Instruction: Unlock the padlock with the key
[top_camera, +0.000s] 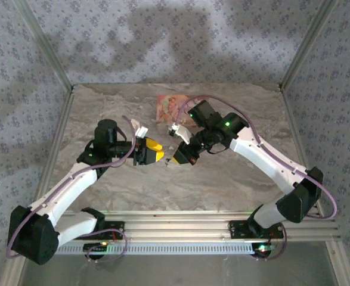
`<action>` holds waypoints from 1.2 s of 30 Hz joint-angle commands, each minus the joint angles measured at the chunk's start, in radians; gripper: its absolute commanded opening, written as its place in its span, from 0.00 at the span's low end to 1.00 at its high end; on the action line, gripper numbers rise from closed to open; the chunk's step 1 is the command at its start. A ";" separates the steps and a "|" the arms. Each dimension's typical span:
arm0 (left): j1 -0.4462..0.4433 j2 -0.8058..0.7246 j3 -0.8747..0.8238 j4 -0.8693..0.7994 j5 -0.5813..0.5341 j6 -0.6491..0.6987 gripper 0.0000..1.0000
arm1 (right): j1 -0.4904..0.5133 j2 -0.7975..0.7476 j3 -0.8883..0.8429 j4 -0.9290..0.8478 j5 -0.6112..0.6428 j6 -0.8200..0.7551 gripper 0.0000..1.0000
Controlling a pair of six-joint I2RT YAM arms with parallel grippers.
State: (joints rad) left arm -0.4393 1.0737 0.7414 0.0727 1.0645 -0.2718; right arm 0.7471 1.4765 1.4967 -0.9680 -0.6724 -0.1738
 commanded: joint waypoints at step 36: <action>-0.067 -0.080 -0.080 -0.017 -0.303 -0.161 0.00 | -0.089 -0.049 -0.119 0.391 -0.046 0.280 0.46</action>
State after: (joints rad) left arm -0.5053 1.0340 0.7071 -0.0151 0.9115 -0.2989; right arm 0.6865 1.4609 1.4078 -0.7330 -0.7151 -0.0200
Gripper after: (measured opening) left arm 0.059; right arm 0.448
